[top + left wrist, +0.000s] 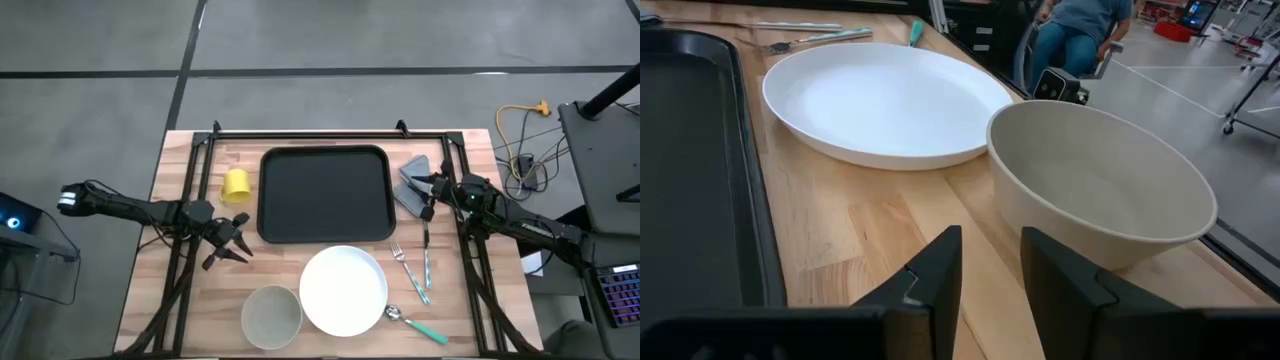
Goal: Set up tray
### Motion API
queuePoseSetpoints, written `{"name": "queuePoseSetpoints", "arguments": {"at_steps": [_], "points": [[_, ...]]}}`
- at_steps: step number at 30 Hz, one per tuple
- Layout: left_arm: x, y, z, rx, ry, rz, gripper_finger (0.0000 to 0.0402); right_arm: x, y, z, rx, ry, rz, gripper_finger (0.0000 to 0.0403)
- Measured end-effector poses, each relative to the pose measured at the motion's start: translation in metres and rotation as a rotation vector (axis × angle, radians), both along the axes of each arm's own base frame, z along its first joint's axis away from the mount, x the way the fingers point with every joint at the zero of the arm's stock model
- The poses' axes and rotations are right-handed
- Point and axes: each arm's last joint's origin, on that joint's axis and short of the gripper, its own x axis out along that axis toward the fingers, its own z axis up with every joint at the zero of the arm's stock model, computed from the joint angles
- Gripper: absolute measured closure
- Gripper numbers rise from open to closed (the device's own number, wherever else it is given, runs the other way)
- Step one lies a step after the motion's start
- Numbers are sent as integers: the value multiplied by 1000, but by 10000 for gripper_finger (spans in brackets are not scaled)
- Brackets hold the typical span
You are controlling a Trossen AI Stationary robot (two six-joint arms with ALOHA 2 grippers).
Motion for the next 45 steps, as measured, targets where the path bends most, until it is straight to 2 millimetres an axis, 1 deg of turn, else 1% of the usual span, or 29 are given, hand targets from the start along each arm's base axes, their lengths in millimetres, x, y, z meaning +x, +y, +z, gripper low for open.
{"name": "queuePoseSetpoints", "arguments": {"at_steps": [45], "points": [[0, 0, 0, 0, 0, 0, 311, 0, 0, 0, 0, 0, 0, 280]]}}
